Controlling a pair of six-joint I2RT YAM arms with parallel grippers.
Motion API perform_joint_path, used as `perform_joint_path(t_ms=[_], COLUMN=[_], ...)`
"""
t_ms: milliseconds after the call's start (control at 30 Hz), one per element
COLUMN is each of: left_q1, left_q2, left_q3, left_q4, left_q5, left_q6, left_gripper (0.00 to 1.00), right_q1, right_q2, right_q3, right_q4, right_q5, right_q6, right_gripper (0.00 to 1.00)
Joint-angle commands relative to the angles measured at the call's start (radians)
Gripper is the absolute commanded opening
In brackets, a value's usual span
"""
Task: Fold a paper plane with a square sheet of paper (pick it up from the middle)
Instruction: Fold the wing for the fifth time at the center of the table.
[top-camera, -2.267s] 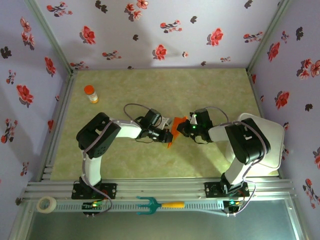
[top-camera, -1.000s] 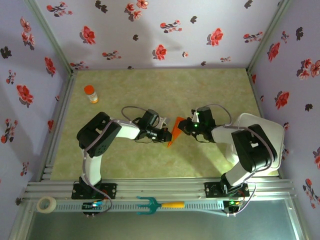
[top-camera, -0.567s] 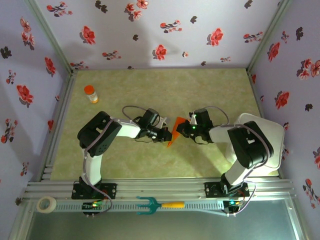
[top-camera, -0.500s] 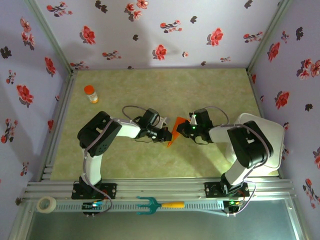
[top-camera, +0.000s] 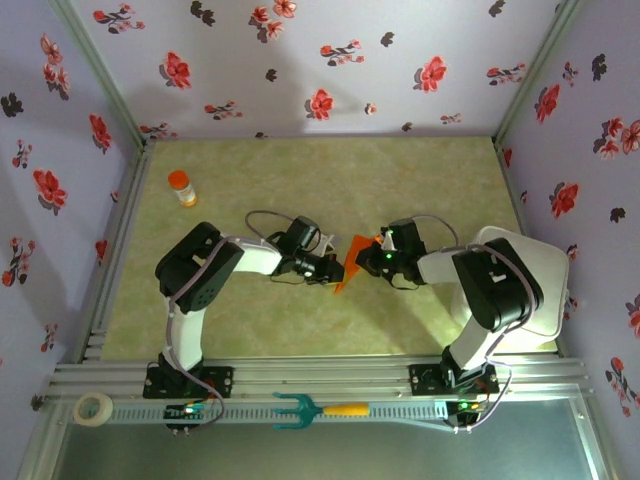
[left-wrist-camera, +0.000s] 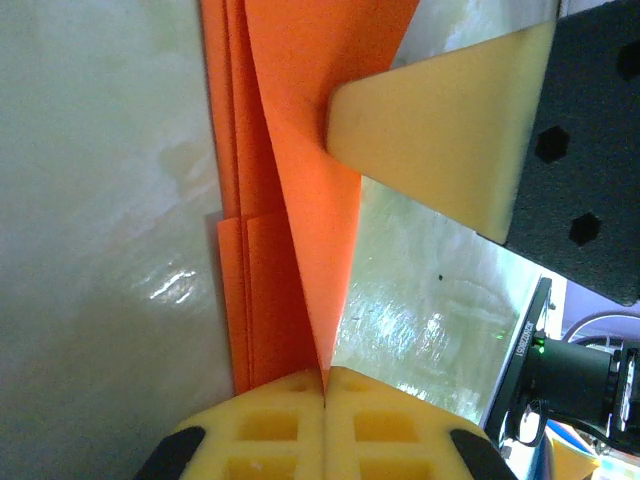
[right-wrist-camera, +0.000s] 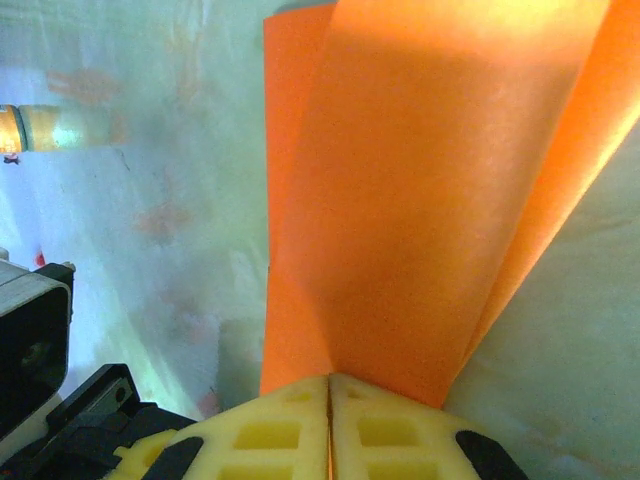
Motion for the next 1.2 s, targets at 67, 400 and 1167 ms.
perform_joint_path(t_ms=[67, 400, 1167], left_q1=[-0.023, -0.024, -0.041], left_q2=[0.086, -0.016, -0.045], left_q3=[-0.023, -0.025, -0.079], left_q4=[-0.106, -0.113, -0.202], left_q5=[-0.074, -0.075, -0.016], left_q6=[0.022, 0.025, 0.081], left_gripper=[0.00, 0.07, 0.00], right_q1=[-0.009, -0.010, -0.010], right_q2=[0.029, 0.042, 0.060], right_q3=[0.013, 0.040, 0.064], right_q4=[-0.085, -0.182, -0.243], right_q5=[0.053, 0.073, 0.095], right_q6=[-0.031, -0.057, -0.072], right_gripper=[0.09, 0.07, 0.05])
